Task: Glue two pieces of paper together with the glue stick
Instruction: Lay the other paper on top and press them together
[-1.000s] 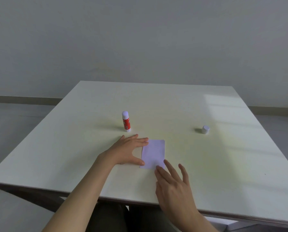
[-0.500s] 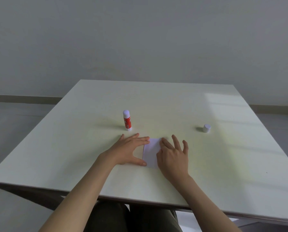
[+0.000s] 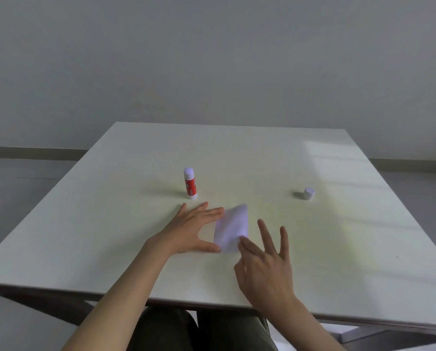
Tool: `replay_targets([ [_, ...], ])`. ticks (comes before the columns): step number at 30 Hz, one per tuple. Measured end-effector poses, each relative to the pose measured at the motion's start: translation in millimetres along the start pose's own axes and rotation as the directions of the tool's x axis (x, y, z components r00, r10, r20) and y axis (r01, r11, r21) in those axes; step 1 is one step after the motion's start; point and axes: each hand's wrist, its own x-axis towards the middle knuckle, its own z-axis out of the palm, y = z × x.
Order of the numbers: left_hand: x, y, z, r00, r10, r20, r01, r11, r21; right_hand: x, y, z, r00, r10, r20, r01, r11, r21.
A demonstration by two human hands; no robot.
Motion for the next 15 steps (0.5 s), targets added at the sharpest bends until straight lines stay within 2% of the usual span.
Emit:
replay_targets([
  [4, 1.1, 3.7, 0.0, 1.0, -0.011, 0.0, 0.011, 1.0, 0.008, 32.5, -1.6, 5.5, 0.999, 0.015, 0.032, -0.015, 1.0, -0.005],
  [6, 1.6, 4.3, 0.6, 1.0, -0.021, -0.004, 0.021, 1.0, 0.0, 39.7, -2.1, 5.9, 1.0, 0.006, -0.003, -0.006, 0.999, -0.034],
  [12, 4.3, -0.4, -0.6, 1.0, -0.022, 0.014, 0.021, 0.998, 0.051, 22.7, 0.2, -2.9, 0.999, -0.008, -0.032, 0.005, 0.996, -0.089],
  [15, 5.6, 0.0, 0.0, 1.0, -0.028, 0.015, 0.027, 0.998, 0.059, 12.7, -3.6, -6.9, 0.998, -0.055, -0.038, 0.053, 0.997, -0.061],
])
